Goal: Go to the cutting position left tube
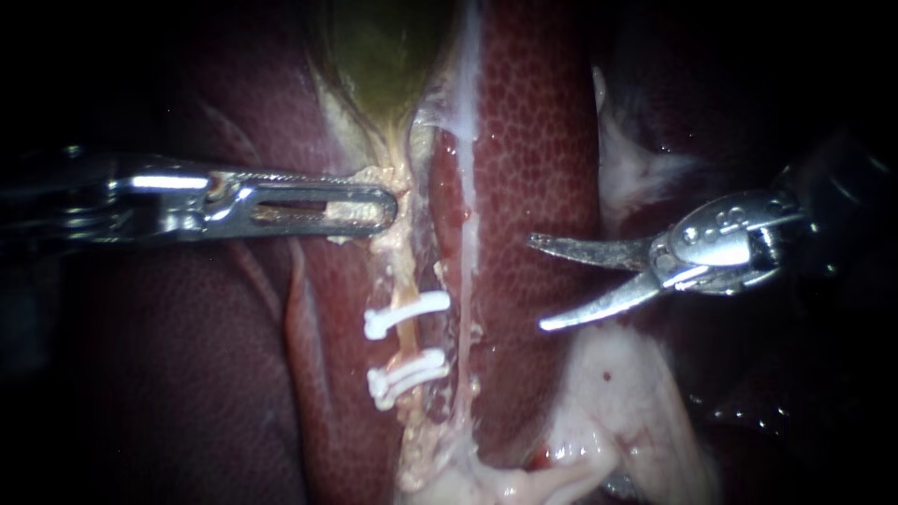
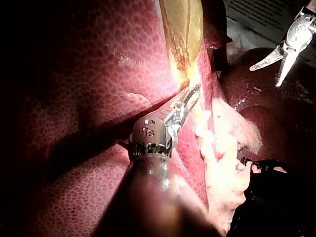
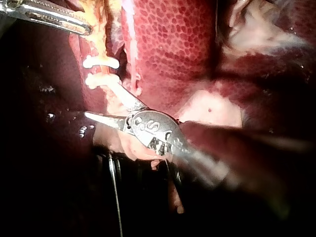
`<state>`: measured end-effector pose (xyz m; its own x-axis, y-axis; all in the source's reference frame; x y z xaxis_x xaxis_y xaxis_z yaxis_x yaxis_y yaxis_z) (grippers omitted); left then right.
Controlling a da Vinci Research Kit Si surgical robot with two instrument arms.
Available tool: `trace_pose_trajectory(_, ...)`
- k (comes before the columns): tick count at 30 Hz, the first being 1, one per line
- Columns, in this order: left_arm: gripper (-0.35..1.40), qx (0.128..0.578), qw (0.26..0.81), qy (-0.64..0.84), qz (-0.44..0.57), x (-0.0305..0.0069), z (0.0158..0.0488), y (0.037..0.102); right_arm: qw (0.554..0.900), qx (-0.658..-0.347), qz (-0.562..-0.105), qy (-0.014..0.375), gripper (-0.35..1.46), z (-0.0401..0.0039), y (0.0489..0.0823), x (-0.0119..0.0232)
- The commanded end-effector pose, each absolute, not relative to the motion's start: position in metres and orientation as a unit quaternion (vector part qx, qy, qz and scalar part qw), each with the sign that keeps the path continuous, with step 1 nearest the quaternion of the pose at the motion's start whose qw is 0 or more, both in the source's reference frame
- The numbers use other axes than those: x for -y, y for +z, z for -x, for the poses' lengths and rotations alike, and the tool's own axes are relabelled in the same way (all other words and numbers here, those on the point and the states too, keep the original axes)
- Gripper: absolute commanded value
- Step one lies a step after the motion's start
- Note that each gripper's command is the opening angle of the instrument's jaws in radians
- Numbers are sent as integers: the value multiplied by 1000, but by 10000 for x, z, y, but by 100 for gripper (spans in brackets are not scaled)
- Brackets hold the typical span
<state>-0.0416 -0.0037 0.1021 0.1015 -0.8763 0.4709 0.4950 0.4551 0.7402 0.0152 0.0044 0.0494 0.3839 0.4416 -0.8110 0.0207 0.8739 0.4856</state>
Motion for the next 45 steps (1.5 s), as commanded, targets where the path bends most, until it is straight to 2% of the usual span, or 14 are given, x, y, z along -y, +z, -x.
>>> trace_pose_trajectory(1, -35, 467, 714, -480, -204, 37, 415, 1021, 804, -539, -214, 131, 143, -152, 494, -44)
trace_pose_trajectory(8, -35, 467, 713, -480, -208, 34, 408, 1014, 803, -540, -214, 131, 143, -152, 494, -44)
trace_pose_trajectory(23, -35, 471, 699, -498, -202, 5, 352, 961, 803, -540, -213, 132, 143, -154, 496, -44)
trace_pose_trajectory(35, -35, 476, 695, -501, -199, 2, 347, 946, 803, -541, -214, 131, 143, -158, 499, -43)
trace_pose_trajectory(40, -35, 477, 697, -498, -197, 2, 347, 946, 799, -547, -218, 122, 143, -171, 518, -34)
trace_pose_trajectory(45, -35, 477, 697, -498, -197, 2, 348, 946, 792, -544, -246, 126, 143, -198, 562, -12)
